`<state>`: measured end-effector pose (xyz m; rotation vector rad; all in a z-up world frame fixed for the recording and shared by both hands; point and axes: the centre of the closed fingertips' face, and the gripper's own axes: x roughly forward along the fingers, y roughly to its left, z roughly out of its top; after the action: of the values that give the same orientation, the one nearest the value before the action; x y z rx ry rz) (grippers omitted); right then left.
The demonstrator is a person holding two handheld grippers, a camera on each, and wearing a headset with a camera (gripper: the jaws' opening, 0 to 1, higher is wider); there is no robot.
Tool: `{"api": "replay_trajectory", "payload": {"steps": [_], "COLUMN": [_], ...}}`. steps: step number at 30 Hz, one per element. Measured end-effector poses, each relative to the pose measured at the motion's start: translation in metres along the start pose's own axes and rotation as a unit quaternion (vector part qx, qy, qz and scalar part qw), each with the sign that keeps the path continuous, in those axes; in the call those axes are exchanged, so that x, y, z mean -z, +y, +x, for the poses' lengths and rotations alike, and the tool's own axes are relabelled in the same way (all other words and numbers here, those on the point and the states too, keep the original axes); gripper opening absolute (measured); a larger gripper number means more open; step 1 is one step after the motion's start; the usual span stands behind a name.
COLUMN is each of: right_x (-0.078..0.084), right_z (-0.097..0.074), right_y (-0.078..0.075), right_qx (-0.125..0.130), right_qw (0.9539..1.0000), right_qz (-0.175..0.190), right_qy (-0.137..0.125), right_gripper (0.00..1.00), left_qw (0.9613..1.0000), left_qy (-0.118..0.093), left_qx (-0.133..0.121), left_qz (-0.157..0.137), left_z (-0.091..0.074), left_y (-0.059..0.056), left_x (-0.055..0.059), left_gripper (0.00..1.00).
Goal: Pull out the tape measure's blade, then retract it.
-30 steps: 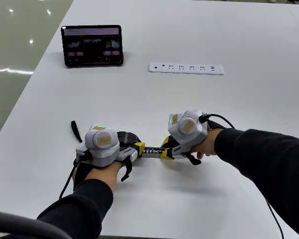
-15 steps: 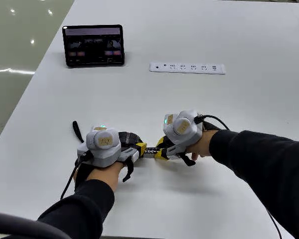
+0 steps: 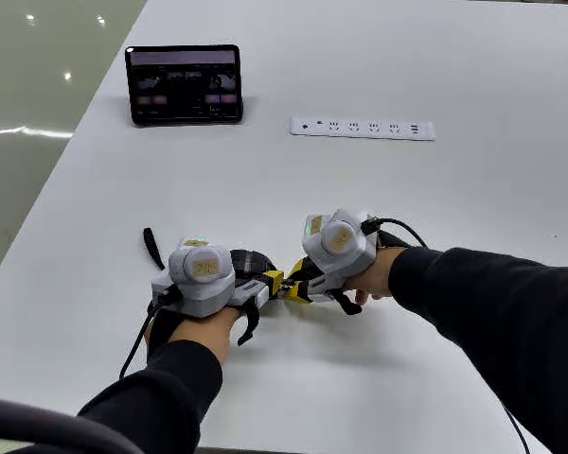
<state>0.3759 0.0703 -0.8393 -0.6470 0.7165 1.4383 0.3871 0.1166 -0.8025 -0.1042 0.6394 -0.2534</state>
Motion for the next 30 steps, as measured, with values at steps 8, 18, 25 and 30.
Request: {"api": "replay_trajectory", "payload": {"steps": [8, 18, 25, 30], "right_x": [-0.0020, -0.0035, -0.0031, -0.0028], "right_z": [0.0017, 0.0046, 0.0049, 0.0049], "right_y": [0.0016, 0.0034, 0.0045, 0.0041], "right_qx": [0.000, -0.003, -0.002, -0.001], "right_qw": [1.0000, 1.0000, 1.0000, 1.0000], "right_qz": [-0.001, -0.005, -0.008, -0.008], "right_qy": [-0.003, -0.001, 0.000, 0.002], "right_gripper": [0.11, 0.12, 0.12, 0.12], "left_qw": [1.0000, 1.0000, 1.0000, 1.0000], "left_qy": [-0.001, 0.000, 0.000, -0.001], "left_qx": [0.000, 0.000, 0.001, 0.001], "left_qz": [-0.001, 0.001, 0.000, 0.000], "left_z": [0.0001, -0.0001, -0.0003, -0.0001], "left_y": [-0.0004, -0.0005, -0.0002, 0.0002], "left_x": [-0.0003, -0.0006, -0.0001, -0.0003], "left_gripper": [0.57, 0.57, 0.57, 0.58]}}
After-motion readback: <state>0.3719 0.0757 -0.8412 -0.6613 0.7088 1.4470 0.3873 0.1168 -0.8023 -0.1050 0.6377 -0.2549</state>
